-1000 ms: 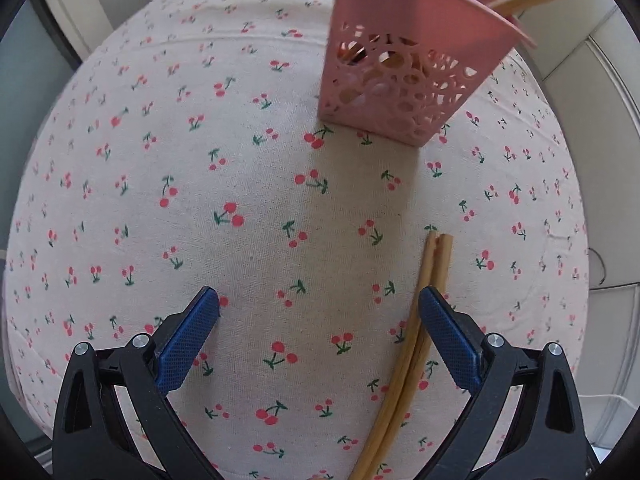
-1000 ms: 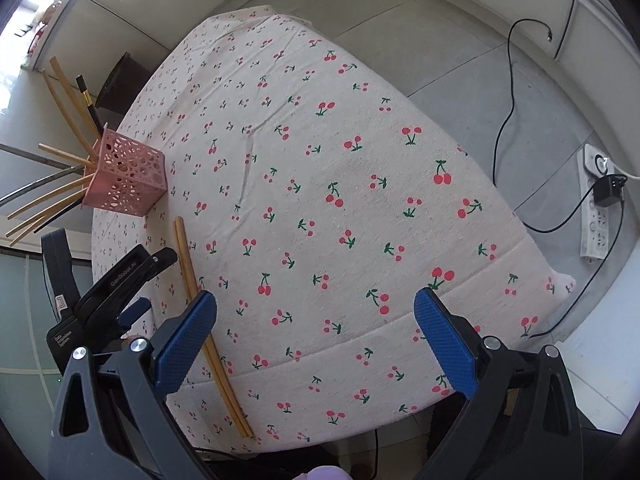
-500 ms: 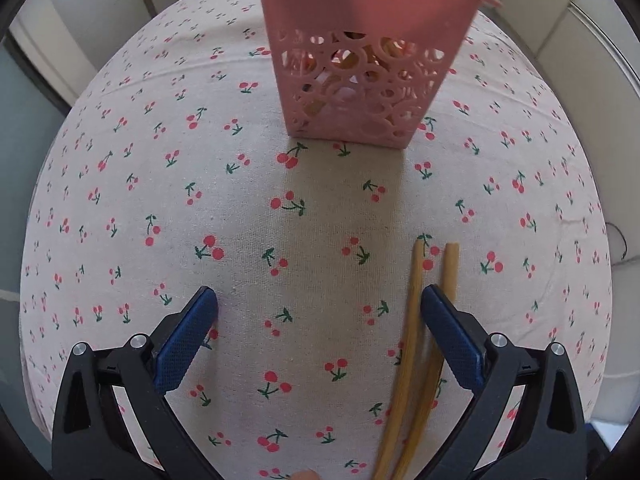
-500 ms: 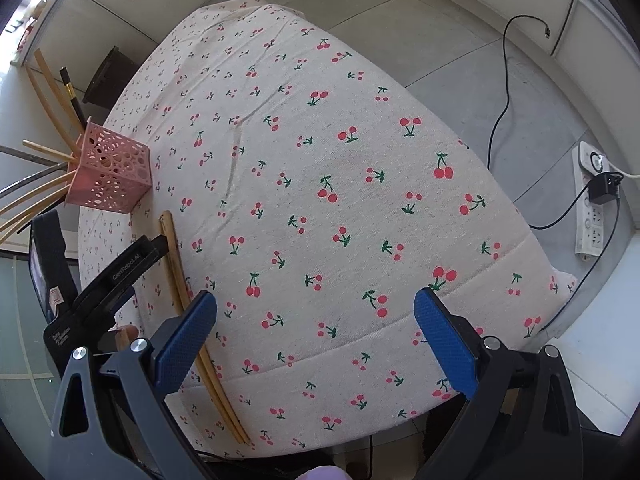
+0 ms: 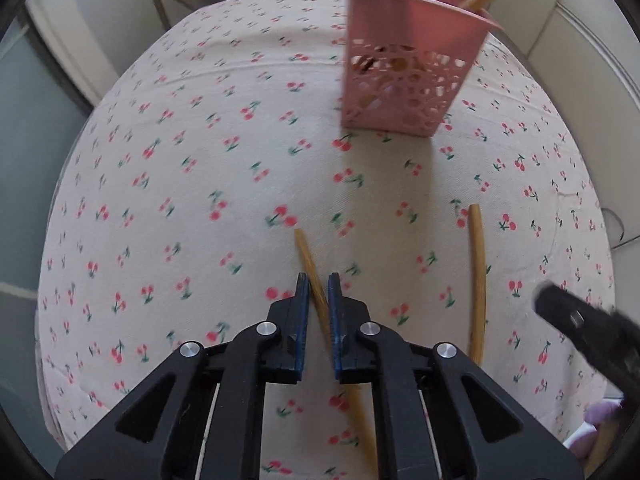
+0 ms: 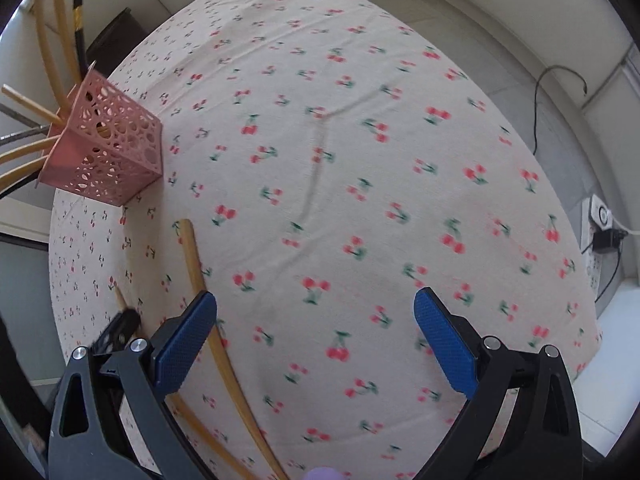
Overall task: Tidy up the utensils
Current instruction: 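Grasp a chopstick with the left gripper while the right grasps another, then carry both chopsticks over the pink basket and open both grippers to drop them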
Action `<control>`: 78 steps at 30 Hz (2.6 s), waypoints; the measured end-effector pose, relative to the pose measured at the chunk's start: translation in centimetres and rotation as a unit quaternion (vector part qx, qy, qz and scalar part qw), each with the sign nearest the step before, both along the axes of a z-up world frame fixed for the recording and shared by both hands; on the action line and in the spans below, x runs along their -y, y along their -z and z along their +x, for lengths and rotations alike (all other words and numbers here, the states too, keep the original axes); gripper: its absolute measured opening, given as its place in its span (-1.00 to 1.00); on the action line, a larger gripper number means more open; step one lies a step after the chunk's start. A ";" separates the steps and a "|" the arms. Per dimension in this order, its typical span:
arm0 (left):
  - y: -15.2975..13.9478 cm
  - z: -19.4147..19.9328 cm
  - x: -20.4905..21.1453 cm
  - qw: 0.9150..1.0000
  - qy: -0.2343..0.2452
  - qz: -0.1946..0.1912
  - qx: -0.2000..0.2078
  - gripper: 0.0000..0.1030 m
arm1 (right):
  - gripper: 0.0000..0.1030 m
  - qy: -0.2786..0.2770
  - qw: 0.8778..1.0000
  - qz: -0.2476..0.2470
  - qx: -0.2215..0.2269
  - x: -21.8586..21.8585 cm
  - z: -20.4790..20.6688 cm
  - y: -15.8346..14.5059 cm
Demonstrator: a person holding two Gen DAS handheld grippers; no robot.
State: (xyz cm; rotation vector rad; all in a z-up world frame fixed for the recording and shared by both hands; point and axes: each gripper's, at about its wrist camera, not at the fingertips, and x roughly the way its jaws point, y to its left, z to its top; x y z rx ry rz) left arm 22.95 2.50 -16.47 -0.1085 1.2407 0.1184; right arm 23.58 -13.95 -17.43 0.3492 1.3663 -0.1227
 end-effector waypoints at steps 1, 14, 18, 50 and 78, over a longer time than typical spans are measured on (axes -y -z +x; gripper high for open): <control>-0.1 -0.3 -0.7 1.000 -0.006 -0.007 -0.001 -0.90 | 0.87 -0.004 1.000 -0.003 0.002 -0.6 0.3 0.0; -2.6 -1.9 -6.0 0.997 -0.049 -0.046 0.026 -0.91 | 0.86 -0.093 0.991 -0.092 0.039 -7.6 3.0 1.5; -3.2 -2.8 -6.0 0.997 -0.053 -0.044 0.034 -0.91 | 0.30 -0.123 0.984 -0.109 0.066 -8.5 2.9 1.1; -15.3 -11.8 -3.4 0.953 0.029 -0.130 0.271 -0.91 | -0.85 -0.068 0.953 0.060 0.290 2.8 -8.4 -15.2; -27.1 1.9 -3.2 0.922 -0.052 -0.096 0.371 -0.19 | -0.85 -0.002 0.926 0.145 0.347 7.2 -5.2 -20.7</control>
